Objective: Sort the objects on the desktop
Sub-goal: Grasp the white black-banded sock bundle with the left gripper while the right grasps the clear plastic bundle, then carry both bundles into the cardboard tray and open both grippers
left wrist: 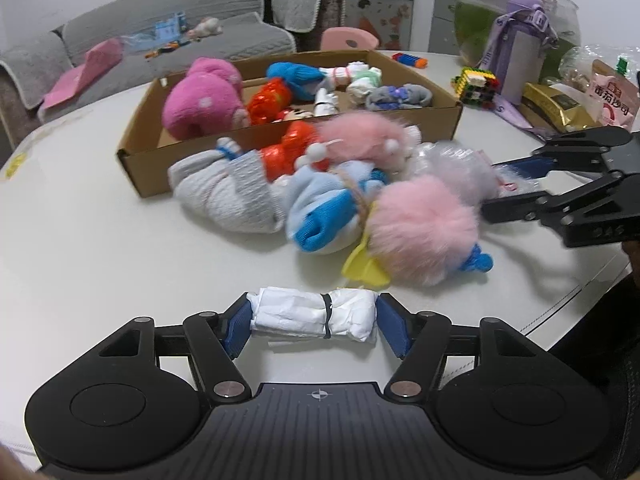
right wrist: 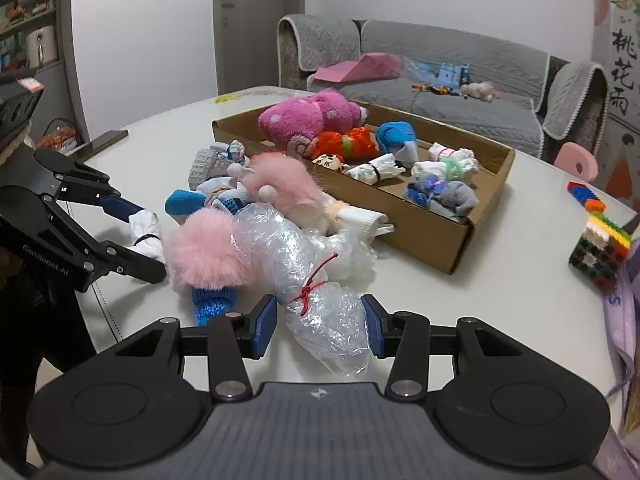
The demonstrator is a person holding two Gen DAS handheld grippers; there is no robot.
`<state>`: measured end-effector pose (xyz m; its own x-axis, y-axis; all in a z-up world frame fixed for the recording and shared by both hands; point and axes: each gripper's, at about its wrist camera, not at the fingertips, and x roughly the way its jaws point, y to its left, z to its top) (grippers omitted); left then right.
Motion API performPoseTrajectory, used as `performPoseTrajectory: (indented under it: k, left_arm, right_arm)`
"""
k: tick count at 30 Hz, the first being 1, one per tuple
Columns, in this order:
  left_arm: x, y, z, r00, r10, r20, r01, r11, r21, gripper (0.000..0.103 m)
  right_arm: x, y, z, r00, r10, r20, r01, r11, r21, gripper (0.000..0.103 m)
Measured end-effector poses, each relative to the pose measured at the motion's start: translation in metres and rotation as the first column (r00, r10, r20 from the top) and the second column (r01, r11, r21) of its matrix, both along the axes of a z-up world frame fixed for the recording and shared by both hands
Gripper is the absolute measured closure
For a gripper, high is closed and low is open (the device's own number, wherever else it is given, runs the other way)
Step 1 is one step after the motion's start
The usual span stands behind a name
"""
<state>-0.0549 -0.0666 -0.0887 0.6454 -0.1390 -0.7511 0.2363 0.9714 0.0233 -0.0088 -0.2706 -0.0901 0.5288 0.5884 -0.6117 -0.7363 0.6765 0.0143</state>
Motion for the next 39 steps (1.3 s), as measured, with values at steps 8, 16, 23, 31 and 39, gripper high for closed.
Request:
performPoseTrajectory:
  k: [8, 16, 23, 31, 39]
  left_arm:
    - [-0.012, 0.012, 0.012, 0.999, 0.032, 0.04, -0.032, 0.999, 0.006, 0.033]
    - [-0.013, 0.031, 0.024, 0.994, 0.089, 0.057, -0.088, 0.996, -0.025, 0.033]
    - [-0.007, 0.047, 0.048, 0.986, 0.121, 0.114, -0.118, 0.992, -0.036, 0.033]
    - [0.009, 0.066, 0.082, 0.971, 0.159, 0.179, -0.156, 0.987, -0.03, 0.033]
    - [0.041, 0.063, 0.113, 0.961, 0.142, 0.238, -0.141, 0.99, -0.02, 0.033]
  right_arm:
    - [0.005, -0.01, 0.006, 1.0, -0.027, -0.011, 0.027, 0.998, 0.057, 0.061]
    - [0.009, -0.013, 0.007, 0.999, -0.037, -0.015, 0.038, 0.997, 0.063, 0.061]
    - [0.013, -0.024, 0.014, 0.998, -0.065, -0.023, 0.067, 0.989, 0.129, 0.061]
    - [0.023, -0.047, 0.04, 0.99, -0.143, 0.002, 0.139, 0.964, 0.227, 0.061]
    - [0.046, -0.051, 0.076, 0.978, -0.195, 0.073, 0.17, 0.952, 0.253, 0.061]
